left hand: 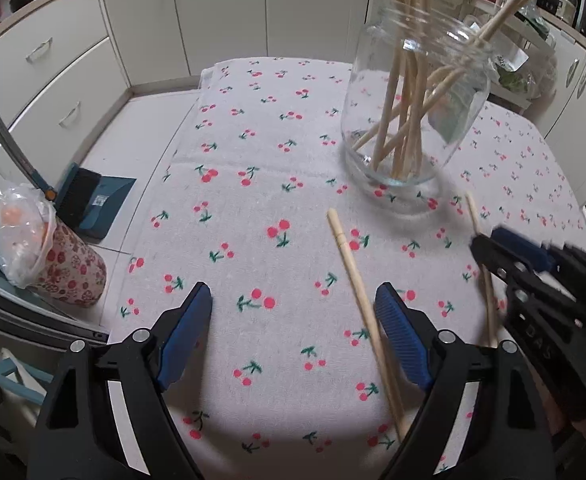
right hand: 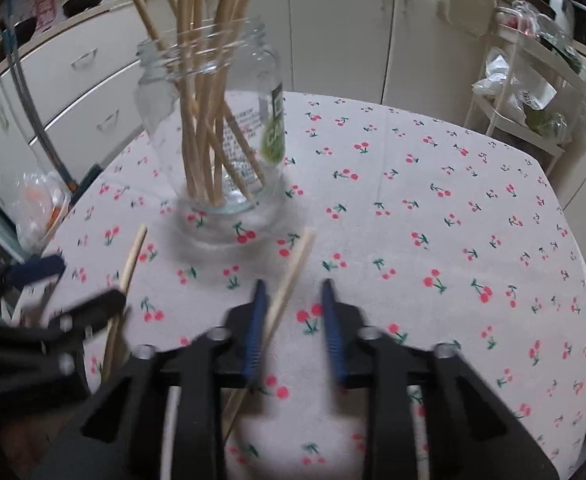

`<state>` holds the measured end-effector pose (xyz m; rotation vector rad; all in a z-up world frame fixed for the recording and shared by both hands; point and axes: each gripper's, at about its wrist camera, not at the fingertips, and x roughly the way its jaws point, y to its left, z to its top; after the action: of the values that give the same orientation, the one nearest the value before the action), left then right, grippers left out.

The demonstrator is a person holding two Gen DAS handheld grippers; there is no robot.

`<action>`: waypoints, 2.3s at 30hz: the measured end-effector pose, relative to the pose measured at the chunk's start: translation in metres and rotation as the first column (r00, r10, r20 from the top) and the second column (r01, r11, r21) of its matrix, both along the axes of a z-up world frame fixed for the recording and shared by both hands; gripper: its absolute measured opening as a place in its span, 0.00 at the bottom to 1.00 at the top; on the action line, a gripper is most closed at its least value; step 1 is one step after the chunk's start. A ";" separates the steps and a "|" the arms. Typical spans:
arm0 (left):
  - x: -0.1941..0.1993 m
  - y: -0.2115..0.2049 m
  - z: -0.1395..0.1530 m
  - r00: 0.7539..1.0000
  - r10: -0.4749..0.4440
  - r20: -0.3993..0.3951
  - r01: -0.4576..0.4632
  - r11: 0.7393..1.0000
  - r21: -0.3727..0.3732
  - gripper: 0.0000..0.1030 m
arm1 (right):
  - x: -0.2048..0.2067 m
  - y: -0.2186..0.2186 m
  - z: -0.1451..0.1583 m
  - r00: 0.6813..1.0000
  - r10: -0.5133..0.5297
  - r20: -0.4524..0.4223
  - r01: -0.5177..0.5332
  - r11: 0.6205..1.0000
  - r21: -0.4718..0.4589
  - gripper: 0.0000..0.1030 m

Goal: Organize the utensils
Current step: 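Lower both open tools back around the last loose wooden sticks, then grasp a wooden stick with the left tool while the right tool grasps another stick, then lift both held sticks up and carry them over the glass jar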

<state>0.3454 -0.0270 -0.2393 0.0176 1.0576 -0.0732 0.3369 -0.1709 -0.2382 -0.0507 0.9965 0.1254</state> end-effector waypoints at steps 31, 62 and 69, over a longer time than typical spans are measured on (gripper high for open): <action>0.014 -0.054 0.000 0.986 -0.166 -0.003 0.166 0.986 0.002 0.29 | -0.033 -0.067 0.004 0.995 -0.058 -0.083 0.065 0.994 0.093 0.06; -0.011 -0.058 0.011 0.939 -0.344 0.007 0.344 0.939 -0.014 0.05 | -0.054 -0.078 0.011 0.988 -0.119 -0.098 0.147 0.920 0.363 0.06; -0.033 -0.004 0.087 0.953 -0.210 0.218 0.265 0.927 -0.266 0.05 | -0.088 -0.098 0.072 0.941 -0.321 0.104 0.201 0.780 0.593 0.06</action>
<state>0.3122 -0.0309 -0.1522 -0.1139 0.8442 -0.4424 0.2485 -0.2689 -0.1658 0.6271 0.7191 0.1580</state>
